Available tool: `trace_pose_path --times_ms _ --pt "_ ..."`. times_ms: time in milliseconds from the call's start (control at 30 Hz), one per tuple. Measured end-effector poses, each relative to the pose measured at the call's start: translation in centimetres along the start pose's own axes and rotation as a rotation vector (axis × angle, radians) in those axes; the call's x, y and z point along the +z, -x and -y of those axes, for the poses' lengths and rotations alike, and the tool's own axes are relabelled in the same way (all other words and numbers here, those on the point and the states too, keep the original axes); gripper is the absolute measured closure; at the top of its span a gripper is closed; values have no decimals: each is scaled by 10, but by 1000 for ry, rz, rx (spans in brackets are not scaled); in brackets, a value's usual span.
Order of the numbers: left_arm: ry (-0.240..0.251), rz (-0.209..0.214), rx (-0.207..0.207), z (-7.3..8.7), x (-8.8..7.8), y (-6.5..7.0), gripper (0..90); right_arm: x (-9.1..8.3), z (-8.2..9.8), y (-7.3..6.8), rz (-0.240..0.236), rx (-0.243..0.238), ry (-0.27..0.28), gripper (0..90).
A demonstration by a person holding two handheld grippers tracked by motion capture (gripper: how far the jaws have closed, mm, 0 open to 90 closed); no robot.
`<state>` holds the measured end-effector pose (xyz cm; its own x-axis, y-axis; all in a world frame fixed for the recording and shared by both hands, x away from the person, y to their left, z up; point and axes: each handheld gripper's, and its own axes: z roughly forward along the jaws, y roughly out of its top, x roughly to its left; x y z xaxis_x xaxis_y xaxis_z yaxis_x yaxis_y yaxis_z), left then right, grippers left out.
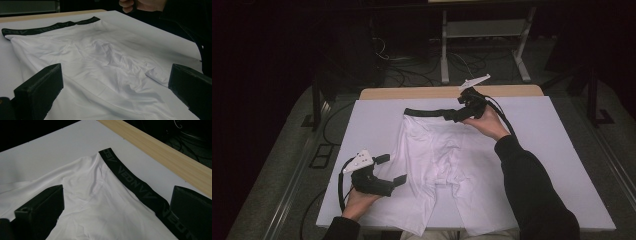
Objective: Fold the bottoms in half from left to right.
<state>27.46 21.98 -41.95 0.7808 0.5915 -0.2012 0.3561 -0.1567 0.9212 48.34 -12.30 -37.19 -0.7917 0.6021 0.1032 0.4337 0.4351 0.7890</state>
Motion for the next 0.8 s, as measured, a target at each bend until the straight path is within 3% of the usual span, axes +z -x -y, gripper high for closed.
trace_pose_path --times_ms 800 --pt "17 7 -7 0 -3 0 0 62 -37 -11 -27 -8 -17 0"
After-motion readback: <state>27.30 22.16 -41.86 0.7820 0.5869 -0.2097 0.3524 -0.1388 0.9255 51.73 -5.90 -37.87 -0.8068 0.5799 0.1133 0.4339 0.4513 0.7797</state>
